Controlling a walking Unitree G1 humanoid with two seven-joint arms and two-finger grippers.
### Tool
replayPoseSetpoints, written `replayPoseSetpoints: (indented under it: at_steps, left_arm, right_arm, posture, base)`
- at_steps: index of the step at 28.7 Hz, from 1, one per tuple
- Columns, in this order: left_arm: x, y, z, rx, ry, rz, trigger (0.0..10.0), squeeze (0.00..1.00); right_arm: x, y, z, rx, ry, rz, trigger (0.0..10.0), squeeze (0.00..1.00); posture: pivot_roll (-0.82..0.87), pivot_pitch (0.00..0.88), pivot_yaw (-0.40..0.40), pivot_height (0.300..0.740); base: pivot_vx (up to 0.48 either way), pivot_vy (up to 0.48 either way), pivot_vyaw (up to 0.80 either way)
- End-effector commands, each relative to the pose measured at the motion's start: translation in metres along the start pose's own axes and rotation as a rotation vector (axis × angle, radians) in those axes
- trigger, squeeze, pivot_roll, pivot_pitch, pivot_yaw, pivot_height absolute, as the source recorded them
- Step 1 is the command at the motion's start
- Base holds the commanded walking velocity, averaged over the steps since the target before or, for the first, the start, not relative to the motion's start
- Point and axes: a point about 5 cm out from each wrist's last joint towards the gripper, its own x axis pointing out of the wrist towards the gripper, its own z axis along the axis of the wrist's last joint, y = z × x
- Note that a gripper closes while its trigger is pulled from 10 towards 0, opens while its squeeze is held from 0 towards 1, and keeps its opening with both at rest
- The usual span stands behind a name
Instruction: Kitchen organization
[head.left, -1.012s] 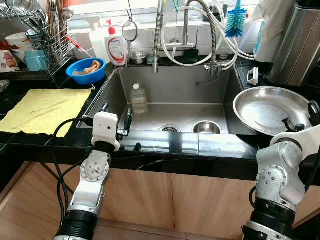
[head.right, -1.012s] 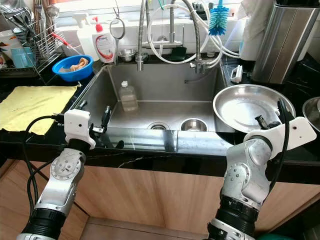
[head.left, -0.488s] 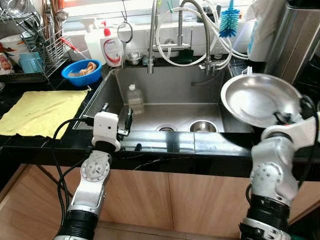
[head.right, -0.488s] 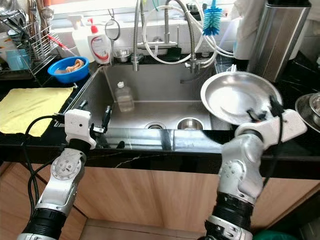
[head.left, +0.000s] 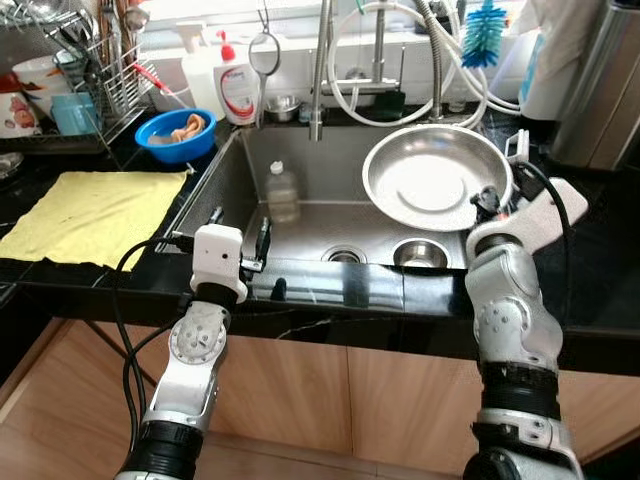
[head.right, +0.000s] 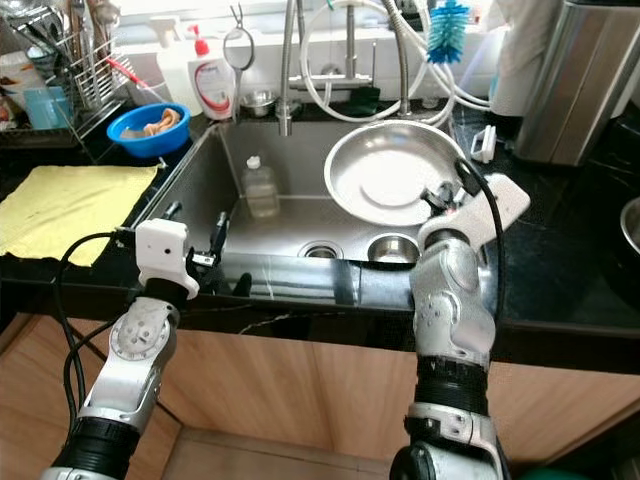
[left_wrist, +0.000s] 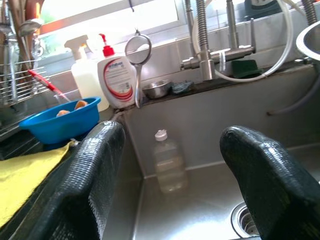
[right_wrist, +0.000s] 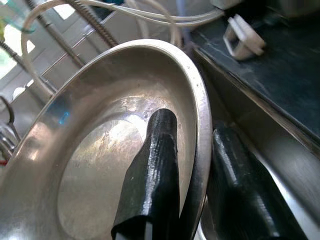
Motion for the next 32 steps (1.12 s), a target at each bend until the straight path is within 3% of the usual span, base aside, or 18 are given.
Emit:
replayPoseSetpoints:
  at_steps: [1,5,10,13,18,20,32]
  left_arm:
    - [-0.001,0.003,0.001,0.01,0.001,0.015,10.0,0.0]
    - [-0.001,0.003,0.001,0.007,0.001,0.017,10.0,0.0]
    - [0.0,0.002,0.001,0.001,-0.001,0.024,10.0,0.0]
    - [0.0,0.001,0.001,-0.002,-0.003,0.023,10.0,0.0]
    - [-0.001,0.001,0.002,-0.006,-0.003,0.028,10.0,0.0]
    - [-0.001,0.002,0.002,-0.006,-0.003,0.03,10.0,0.0]
    - [-0.002,0.002,0.002,-0.009,-0.002,0.033,10.0,0.0]
  right_arm:
    - [0.004,0.011,0.004,-0.046,-0.02,0.044,10.0,0.0]
    - [0.012,0.016,0.006,-0.137,-0.013,0.086,10.0,0.0]
    - [0.028,0.021,0.013,-0.41,-0.039,0.155,10.0,0.0]
    - [0.031,0.02,0.012,-0.465,-0.043,0.156,10.0,0.0]
    - [0.037,0.012,-0.002,-0.602,0.027,0.187,10.0,0.0]
    - [0.04,0.009,-0.008,-0.703,0.04,0.205,10.0,0.0]
    - [0.043,0.002,-0.016,-0.811,0.074,0.21,10.0,0.0]
  posture:
    - [-0.11,0.0,0.081,0.74]
    - [-0.11,0.0,0.078,0.74]
    - [-0.11,0.0,0.072,0.74]
    - [-0.11,0.0,0.07,0.74]
    - [-0.1,0.0,0.068,0.74]
    - [-0.1,0.0,0.068,0.74]
    - [-0.1,0.0,0.067,0.74]
  base:
    - [0.0,0.0,0.0]
    - [0.0,0.0,0.0]
    - [0.0,0.0,0.0]
    - [0.0,0.0,0.0]
    - [0.0,0.0,0.0]
    - [0.0,0.0,0.0]
    - [0.0,0.0,0.0]
